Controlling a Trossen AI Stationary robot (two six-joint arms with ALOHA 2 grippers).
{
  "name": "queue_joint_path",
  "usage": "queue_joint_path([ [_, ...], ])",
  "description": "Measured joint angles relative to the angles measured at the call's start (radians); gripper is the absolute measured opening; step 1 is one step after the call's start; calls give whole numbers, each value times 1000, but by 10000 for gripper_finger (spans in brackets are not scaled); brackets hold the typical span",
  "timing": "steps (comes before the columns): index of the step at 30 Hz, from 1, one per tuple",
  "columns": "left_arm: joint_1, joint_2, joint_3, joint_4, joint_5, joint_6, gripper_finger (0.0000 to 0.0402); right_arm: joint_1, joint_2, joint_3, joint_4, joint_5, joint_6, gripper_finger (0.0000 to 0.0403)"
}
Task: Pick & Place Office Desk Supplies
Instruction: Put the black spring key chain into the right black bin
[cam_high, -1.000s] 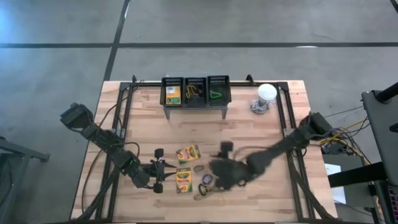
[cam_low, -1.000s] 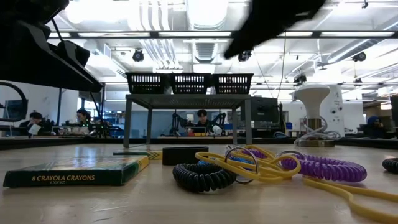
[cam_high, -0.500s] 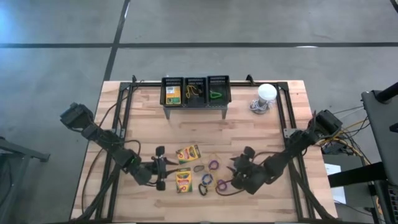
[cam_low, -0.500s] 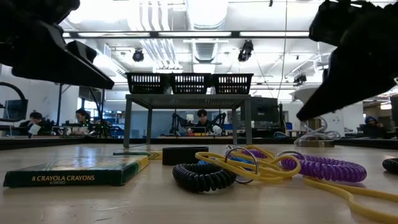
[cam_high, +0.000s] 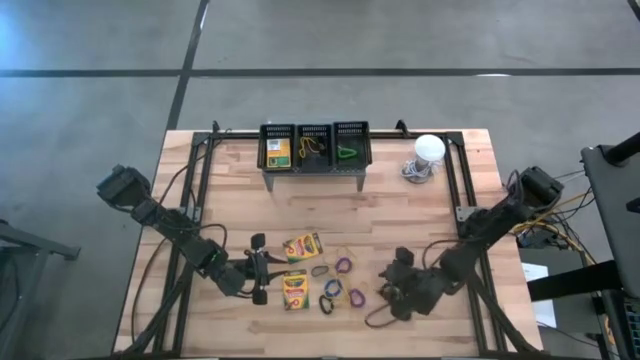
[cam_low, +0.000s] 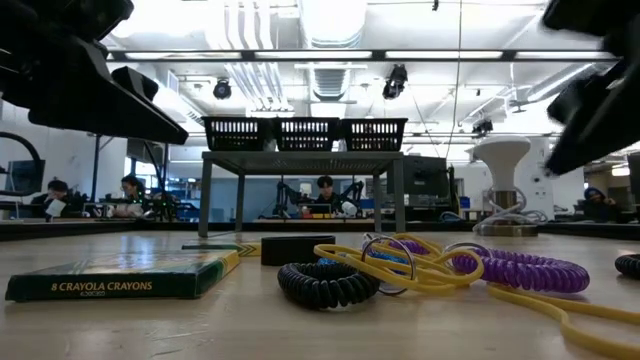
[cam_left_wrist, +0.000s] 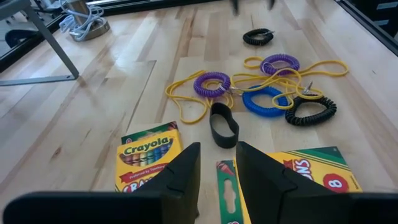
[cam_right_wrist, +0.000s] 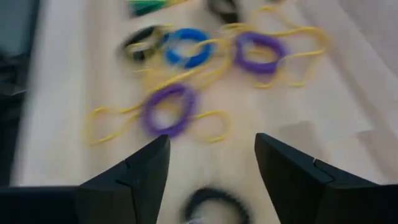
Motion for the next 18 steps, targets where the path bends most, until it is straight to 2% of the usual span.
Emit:
queue_joint_path([
  [3,0,0,0,0,0,0,107,59,-6,25,5,-30,-8,225],
  [8,1,0,0,0,0,0,107,140,49,40,4,-33,74,224],
  [12,1,0,0,0,0,0,107,150,116,40,2,-13,100,223],
  [18,5,0,0,0,0,0,107,138,175,38,-5,-7,55,223],
])
